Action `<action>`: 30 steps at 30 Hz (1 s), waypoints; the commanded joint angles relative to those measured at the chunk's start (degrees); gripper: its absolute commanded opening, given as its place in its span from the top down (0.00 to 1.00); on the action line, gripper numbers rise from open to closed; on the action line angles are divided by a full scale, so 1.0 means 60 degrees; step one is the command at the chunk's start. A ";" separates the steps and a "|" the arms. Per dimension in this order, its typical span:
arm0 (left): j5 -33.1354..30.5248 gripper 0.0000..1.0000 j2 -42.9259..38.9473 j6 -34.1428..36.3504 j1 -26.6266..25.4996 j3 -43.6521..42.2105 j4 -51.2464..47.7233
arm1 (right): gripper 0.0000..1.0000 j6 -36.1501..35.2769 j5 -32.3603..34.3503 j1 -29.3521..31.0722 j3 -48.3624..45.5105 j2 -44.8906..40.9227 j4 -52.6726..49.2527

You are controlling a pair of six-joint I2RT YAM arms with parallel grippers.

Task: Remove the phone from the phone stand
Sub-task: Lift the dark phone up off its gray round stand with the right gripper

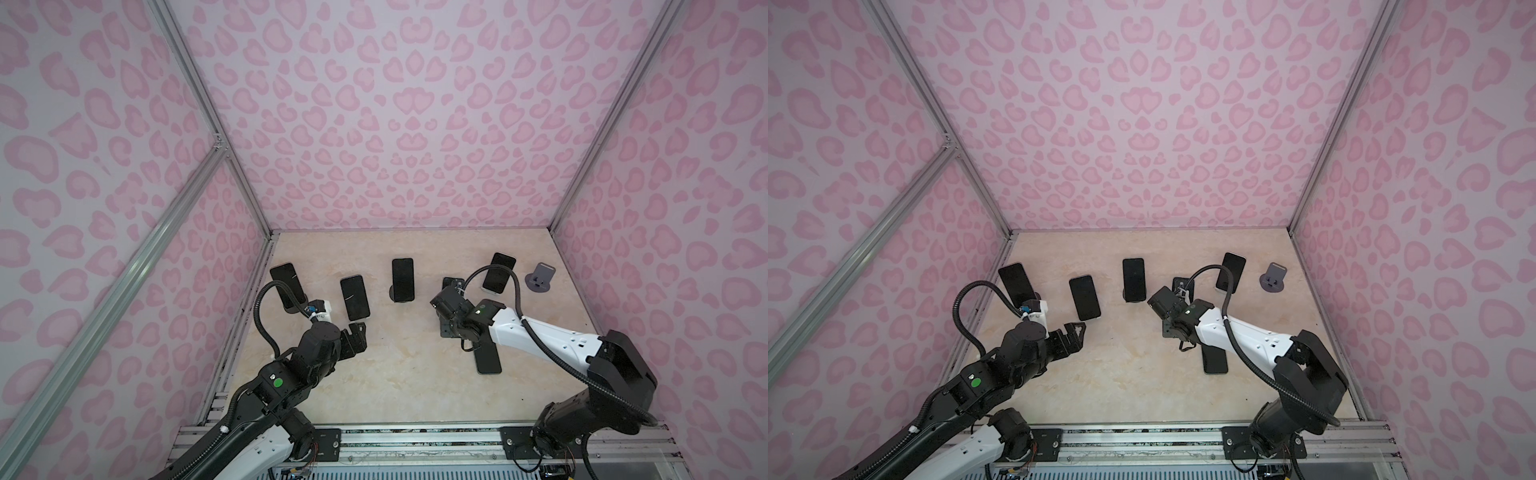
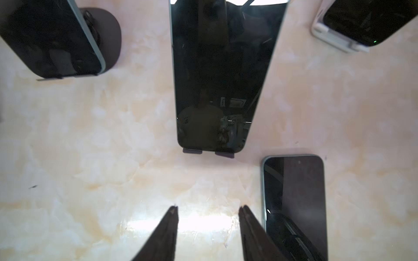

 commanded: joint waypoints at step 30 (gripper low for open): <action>-0.0156 0.05 -0.1394 0.0587 0.0018 -0.0349 -0.0623 | 0.01 -0.1352 0.0107 -0.2221 0.5017 0.3703 -0.1009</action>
